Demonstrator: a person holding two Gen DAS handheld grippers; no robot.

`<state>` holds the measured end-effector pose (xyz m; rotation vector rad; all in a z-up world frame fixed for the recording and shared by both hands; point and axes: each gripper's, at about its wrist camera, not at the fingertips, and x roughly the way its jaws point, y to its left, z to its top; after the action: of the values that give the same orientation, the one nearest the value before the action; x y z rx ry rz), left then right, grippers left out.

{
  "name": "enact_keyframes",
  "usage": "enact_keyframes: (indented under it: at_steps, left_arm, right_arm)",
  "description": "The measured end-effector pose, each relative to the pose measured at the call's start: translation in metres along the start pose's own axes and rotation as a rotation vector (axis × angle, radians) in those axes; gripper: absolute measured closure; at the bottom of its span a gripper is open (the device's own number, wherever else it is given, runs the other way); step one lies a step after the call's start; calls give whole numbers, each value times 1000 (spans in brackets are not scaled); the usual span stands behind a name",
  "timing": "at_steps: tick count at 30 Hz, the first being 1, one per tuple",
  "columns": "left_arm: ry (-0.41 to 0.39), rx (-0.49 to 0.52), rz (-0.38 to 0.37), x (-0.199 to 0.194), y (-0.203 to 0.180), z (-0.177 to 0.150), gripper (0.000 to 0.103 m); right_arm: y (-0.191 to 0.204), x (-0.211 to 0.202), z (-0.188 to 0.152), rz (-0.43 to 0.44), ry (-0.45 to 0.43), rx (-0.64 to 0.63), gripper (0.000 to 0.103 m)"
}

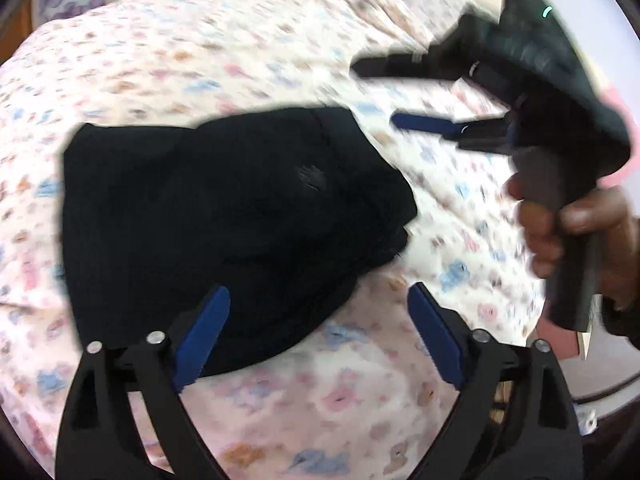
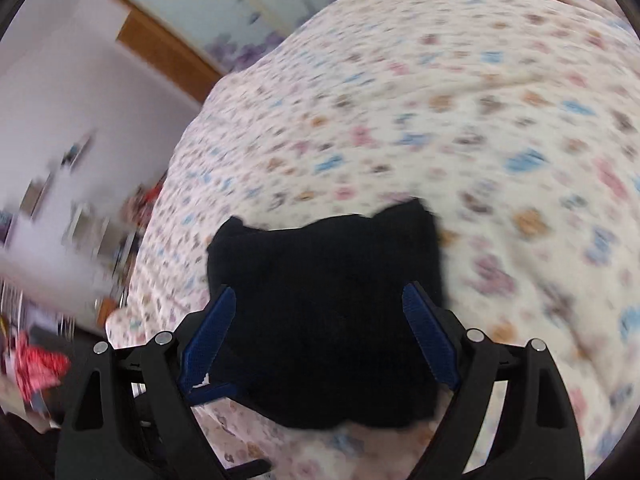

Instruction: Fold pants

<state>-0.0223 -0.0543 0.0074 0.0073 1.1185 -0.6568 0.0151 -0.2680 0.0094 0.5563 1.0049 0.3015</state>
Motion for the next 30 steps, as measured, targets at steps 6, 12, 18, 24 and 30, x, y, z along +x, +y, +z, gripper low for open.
enact_keyframes:
  at_steps: [6,12,18,24,30]
  left_arm:
    - [-62,-205,227,-26,96,35,3]
    - [-24,-224,309,-23,146,79,2]
    - [-18,-170,394,3,149,116,2]
    - [130,-118,519,62,163,134,2]
    - [240,-486,394,106,227,129,2]
  right_arm:
    - [27,60,16,14,91,-92,16]
    - [-7,93,-5,-184,240,-20,17]
    - [-15,86,-24,-170,230,-10,16]
    - [-28,86,-19,-110,211,65,16]
    - [-22,87,-20,-119,212,20,16]
